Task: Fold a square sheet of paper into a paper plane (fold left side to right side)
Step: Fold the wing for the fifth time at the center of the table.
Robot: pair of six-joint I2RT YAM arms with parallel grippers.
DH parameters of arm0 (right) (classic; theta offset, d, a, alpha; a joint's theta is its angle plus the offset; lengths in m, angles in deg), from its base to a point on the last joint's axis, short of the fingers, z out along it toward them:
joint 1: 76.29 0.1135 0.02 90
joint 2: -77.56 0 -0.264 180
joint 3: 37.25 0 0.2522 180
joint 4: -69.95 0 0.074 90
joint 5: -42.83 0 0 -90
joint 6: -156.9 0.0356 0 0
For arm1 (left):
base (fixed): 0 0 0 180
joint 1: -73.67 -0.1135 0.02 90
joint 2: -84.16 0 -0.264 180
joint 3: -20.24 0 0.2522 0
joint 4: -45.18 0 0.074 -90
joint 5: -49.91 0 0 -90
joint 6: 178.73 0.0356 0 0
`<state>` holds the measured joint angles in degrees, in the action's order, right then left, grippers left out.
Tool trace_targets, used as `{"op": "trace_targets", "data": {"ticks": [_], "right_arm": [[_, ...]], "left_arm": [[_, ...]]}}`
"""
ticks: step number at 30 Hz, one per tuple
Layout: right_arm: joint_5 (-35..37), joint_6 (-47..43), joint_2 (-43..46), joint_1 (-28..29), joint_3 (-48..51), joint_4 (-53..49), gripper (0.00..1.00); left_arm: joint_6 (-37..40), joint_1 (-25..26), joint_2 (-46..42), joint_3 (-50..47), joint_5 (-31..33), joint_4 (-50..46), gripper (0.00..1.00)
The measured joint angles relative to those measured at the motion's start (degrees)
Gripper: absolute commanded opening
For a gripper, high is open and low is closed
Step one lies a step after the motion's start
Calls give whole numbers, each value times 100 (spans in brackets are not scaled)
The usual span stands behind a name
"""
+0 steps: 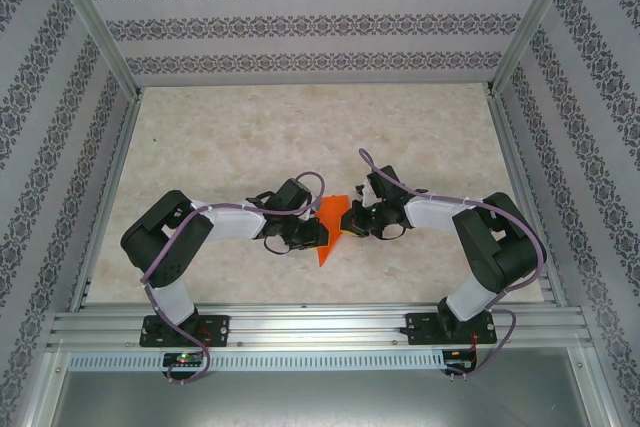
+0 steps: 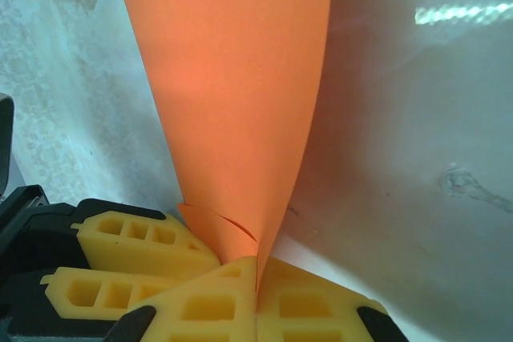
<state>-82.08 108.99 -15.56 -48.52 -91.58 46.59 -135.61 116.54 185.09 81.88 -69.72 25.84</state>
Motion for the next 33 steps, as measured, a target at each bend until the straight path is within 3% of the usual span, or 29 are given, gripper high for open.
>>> {"op": "trace_targets", "data": {"ticks": [6, 23, 33], "right_arm": [[26, -13, 0, 0, -2, -33, 6], [39, -15, 0, 0, -2, -72, 7], [15, 35, 286, -2, 15, 90, 33]], "left_arm": [[0, -22, -140, -13, 0, -7, 27], [33, -203, -195, 98, 59, -166, 24], [33, -234, 46, 105, 37, -131, 22]]}}
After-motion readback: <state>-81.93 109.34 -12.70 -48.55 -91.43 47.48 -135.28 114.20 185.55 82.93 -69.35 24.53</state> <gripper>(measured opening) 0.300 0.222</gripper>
